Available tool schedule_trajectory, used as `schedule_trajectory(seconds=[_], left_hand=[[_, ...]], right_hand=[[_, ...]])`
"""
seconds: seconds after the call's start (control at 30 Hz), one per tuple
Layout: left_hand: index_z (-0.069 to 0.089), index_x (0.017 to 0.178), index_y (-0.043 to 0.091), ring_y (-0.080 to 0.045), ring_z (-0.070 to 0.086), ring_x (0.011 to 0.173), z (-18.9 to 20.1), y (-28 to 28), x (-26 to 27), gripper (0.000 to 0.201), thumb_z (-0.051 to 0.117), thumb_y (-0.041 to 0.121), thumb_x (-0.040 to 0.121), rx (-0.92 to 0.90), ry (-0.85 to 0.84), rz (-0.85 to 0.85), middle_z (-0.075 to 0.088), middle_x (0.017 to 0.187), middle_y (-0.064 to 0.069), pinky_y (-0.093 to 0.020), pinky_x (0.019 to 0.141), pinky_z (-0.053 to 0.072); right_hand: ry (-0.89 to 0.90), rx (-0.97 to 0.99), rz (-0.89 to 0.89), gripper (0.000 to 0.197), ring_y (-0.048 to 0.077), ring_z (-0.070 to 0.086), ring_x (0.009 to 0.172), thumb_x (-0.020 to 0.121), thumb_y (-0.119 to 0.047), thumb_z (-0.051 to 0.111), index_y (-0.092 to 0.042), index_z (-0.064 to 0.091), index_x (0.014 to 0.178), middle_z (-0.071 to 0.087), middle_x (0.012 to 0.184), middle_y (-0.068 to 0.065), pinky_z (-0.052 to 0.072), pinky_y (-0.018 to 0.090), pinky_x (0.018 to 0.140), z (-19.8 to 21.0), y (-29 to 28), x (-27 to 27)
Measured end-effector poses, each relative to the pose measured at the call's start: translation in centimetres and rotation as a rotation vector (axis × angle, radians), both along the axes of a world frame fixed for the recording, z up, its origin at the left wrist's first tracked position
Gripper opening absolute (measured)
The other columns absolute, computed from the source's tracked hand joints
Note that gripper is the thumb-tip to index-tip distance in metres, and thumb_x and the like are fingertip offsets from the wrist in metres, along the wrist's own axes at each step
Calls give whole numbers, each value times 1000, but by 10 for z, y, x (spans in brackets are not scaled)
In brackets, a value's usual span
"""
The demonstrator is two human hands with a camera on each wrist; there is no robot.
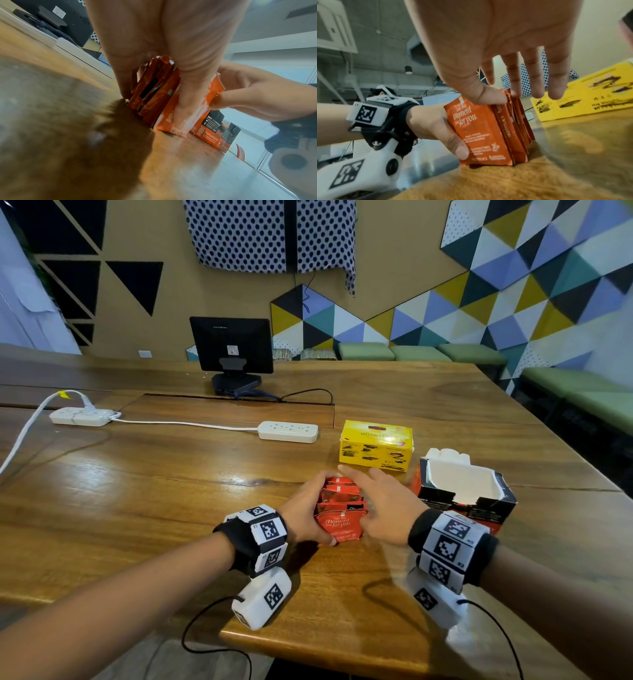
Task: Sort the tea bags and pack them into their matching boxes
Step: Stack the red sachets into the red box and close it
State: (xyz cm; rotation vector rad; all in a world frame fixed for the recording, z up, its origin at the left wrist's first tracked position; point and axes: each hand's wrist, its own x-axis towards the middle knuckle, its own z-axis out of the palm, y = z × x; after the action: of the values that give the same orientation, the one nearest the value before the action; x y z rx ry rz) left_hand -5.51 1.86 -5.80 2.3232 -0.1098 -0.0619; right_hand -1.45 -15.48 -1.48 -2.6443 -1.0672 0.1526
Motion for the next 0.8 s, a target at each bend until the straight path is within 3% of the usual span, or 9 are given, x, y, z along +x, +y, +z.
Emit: schedule_trajectory(seconds=[0.1, 0.3, 0.53, 0.63, 0.7, 0.8], left_hand=[[17, 139, 28, -16, 40, 127, 0, 0, -1, 111, 86, 10, 54, -6, 1, 1, 38, 136, 0, -41, 109, 38], [9, 140, 34, -17, 42, 127, 1, 0, 0, 118, 86, 8, 55, -22, 40, 14, 39, 138, -1, -43, 107, 40], [10, 140, 37, -17, 43, 125, -1, -1, 1, 118, 86, 8, 54, -14, 54, 20, 40, 137, -1, -43, 107, 40], [14, 139, 34, -17, 42, 126, -2, -2, 1, 115, 86, 8, 52, -15, 41, 21, 40, 136, 0, -44, 107, 40], [18, 138, 31, -18, 42, 125, -2, -2, 1, 112, 86, 9, 52, -15, 30, 24, 39, 135, -1, -44, 106, 40], [21, 136, 29, -17, 42, 124, -2, -1, 0, 107, 86, 8, 53, -12, 26, 38, 40, 133, -1, -43, 107, 40]], right_hand=[[-25, -100, -16, 85, 20, 39, 116, 80, -26, 61, -33, 7, 146, 37, 125, 3, 45, 39, 97, -3, 2, 0], [24, -56, -90, 79, 23, 35, 128, 81, -25, 60, -21, 15, 146, 36, 136, 5, 35, 38, 108, -1, -14, 4], [172, -14, -175, 66, 23, 39, 129, 81, -22, 61, -14, 31, 140, 41, 139, 7, 35, 36, 110, -14, -23, 2], [209, -54, -104, 67, 19, 43, 119, 81, -19, 62, -17, 31, 141, 43, 134, 5, 39, 32, 104, -19, -12, -4], [220, -63, -79, 59, 18, 49, 109, 81, -22, 63, -19, 38, 134, 49, 122, 4, 44, 31, 97, -20, -5, -4], [170, -42, -113, 59, 25, 50, 115, 79, -33, 63, -21, 41, 132, 52, 121, 5, 43, 40, 100, -15, -2, 1]])
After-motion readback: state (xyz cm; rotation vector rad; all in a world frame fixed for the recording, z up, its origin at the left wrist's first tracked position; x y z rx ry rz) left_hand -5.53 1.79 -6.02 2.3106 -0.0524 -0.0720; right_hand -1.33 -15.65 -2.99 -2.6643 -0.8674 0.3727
